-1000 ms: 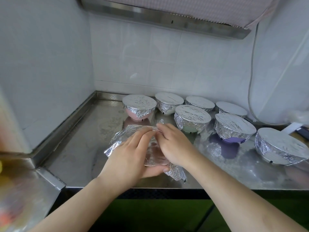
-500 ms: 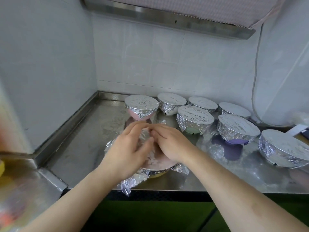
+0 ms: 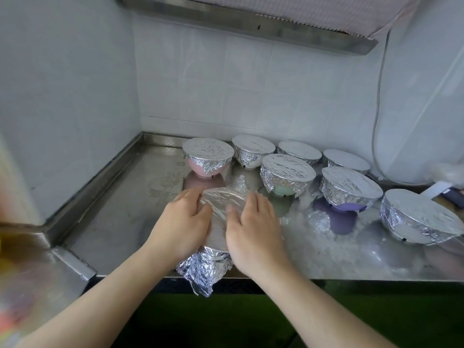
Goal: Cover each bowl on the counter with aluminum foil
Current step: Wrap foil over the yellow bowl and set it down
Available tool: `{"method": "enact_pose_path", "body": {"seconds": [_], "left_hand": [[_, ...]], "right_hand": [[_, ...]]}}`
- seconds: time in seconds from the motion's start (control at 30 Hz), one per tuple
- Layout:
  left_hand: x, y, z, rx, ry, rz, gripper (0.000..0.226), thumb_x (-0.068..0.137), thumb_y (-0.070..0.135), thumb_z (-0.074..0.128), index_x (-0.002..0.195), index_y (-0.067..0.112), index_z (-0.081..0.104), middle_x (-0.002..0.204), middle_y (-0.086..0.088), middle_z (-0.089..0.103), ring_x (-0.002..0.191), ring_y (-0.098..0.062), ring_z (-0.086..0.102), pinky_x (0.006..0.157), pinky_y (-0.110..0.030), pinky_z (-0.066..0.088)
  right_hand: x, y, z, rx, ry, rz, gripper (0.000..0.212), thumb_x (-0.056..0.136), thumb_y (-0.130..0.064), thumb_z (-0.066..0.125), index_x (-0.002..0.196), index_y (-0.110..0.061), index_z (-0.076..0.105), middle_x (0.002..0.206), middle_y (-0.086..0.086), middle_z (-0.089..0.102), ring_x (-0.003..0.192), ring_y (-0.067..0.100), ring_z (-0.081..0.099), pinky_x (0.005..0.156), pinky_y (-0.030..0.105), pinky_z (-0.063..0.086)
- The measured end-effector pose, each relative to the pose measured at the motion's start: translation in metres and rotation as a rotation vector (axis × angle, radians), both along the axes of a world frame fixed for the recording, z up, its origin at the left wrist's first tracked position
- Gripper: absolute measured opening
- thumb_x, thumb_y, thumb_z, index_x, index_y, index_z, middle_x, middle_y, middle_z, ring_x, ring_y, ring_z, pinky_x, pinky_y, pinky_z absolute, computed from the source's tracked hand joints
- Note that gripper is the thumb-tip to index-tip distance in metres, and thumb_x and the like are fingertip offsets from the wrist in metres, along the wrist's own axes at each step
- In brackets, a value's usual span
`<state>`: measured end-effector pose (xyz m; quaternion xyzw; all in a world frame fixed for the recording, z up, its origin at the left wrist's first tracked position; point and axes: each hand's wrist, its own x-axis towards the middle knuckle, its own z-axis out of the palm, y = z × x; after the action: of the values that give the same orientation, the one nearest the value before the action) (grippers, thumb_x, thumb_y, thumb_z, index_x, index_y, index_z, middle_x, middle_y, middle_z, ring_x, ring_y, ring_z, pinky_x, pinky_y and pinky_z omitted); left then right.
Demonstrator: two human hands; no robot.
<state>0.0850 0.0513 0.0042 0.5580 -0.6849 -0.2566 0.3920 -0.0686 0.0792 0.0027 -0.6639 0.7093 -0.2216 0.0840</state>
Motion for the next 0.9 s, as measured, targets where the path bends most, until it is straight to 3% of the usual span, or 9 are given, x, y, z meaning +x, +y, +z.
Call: {"method": "enact_pose_path", "body": {"seconds": [0.07, 0.13, 0.27, 0.4, 0.57, 0.67, 0.73, 0.8, 0.9], "left_hand": [[-0.003, 0.004, 0.004, 0.039, -0.013, 0.000, 0.027, 0.095, 0.026, 0.048, 0.119, 0.030, 0.059, 0.109, 0.004, 0.068, 0.097, -0.019, 0.063, 0.080, -0.042, 0.054], [-0.004, 0.006, 0.008, 0.091, -0.079, 0.012, 0.035, 0.098, 0.028, 0.047, 0.132, 0.029, 0.055, 0.129, 0.005, 0.059, 0.109, -0.020, 0.059, 0.084, -0.036, 0.046], [0.000, 0.005, 0.014, 0.107, -0.070, 0.046, 0.013, 0.097, 0.028, 0.046, 0.095, 0.018, 0.054, 0.102, -0.004, 0.061, 0.088, -0.019, 0.055, 0.071, -0.040, 0.041], [0.006, 0.002, 0.019, 0.083, -0.064, 0.054, 0.027, 0.098, 0.036, 0.042, 0.114, 0.019, 0.056, 0.111, -0.002, 0.060, 0.103, -0.025, 0.055, 0.080, -0.040, 0.041], [0.002, 0.002, 0.017, 0.101, 0.003, 0.005, 0.019, 0.103, 0.031, 0.042, 0.095, 0.015, 0.048, 0.100, 0.005, 0.059, 0.096, -0.017, 0.053, 0.078, -0.039, 0.041], [-0.001, 0.003, 0.012, 0.110, -0.028, -0.015, 0.025, 0.104, 0.034, 0.039, 0.085, 0.018, 0.043, 0.098, 0.001, 0.053, 0.091, -0.016, 0.055, 0.075, -0.040, 0.041], [-0.004, 0.006, 0.011, 0.129, -0.014, -0.012, 0.024, 0.104, 0.040, 0.039, 0.093, 0.020, 0.047, 0.109, 0.000, 0.055, 0.091, -0.011, 0.060, 0.076, -0.041, 0.046], [-0.006, 0.008, 0.012, 0.160, 0.042, 0.003, 0.030, 0.106, 0.046, 0.041, 0.118, 0.021, 0.052, 0.126, -0.007, 0.057, 0.105, -0.024, 0.065, 0.085, -0.047, 0.054], [-0.007, 0.007, 0.017, 0.254, 0.048, -0.003, 0.029, 0.105, 0.050, 0.040, 0.120, 0.025, 0.046, 0.133, -0.003, 0.048, 0.113, -0.027, 0.059, 0.096, -0.052, 0.051]], "right_hand": [[0.001, 0.001, -0.004, -0.061, -0.018, -0.007, 0.078, 0.103, -0.061, 0.013, 0.158, -0.010, 0.033, 0.167, 0.009, 0.030, 0.153, 0.023, 0.022, 0.131, 0.041, 0.016], [-0.003, -0.003, 0.001, -0.053, -0.107, 0.021, 0.069, 0.108, -0.059, 0.025, 0.159, -0.013, 0.030, 0.168, 0.005, 0.030, 0.155, 0.020, 0.020, 0.132, 0.039, 0.012], [-0.022, -0.012, 0.004, -0.029, -0.056, 0.206, 0.075, 0.106, -0.066, 0.029, 0.167, -0.023, 0.020, 0.175, -0.006, 0.017, 0.161, 0.013, 0.006, 0.133, 0.045, 0.007], [-0.038, -0.023, 0.006, 0.003, -0.127, 0.243, 0.067, 0.111, -0.057, 0.033, 0.169, -0.027, 0.019, 0.175, -0.014, 0.012, 0.159, 0.001, -0.003, 0.133, 0.041, 0.003], [-0.020, -0.017, 0.013, -0.026, -0.244, 0.092, 0.063, 0.113, -0.045, 0.033, 0.167, -0.015, 0.022, 0.173, -0.002, 0.023, 0.160, 0.015, 0.017, 0.129, 0.034, 0.013], [-0.008, -0.022, 0.013, 0.023, -0.334, 0.011, 0.057, 0.114, -0.042, 0.032, 0.157, -0.007, 0.040, 0.165, 0.011, 0.040, 0.150, 0.027, 0.038, 0.123, 0.038, 0.029], [-0.006, -0.025, 0.012, 0.027, -0.328, -0.025, 0.054, 0.114, -0.041, 0.033, 0.156, -0.008, 0.044, 0.162, 0.012, 0.045, 0.148, 0.027, 0.040, 0.123, 0.041, 0.031], [-0.008, -0.028, 0.008, 0.027, -0.264, -0.013, 0.049, 0.114, -0.037, 0.033, 0.152, -0.010, 0.049, 0.158, 0.012, 0.049, 0.147, 0.028, 0.042, 0.122, 0.043, 0.032], [-0.014, -0.032, 0.006, 0.033, -0.263, 0.011, 0.046, 0.113, -0.040, 0.033, 0.139, -0.011, 0.057, 0.142, 0.010, 0.058, 0.135, 0.028, 0.051, 0.112, 0.045, 0.040]]}}
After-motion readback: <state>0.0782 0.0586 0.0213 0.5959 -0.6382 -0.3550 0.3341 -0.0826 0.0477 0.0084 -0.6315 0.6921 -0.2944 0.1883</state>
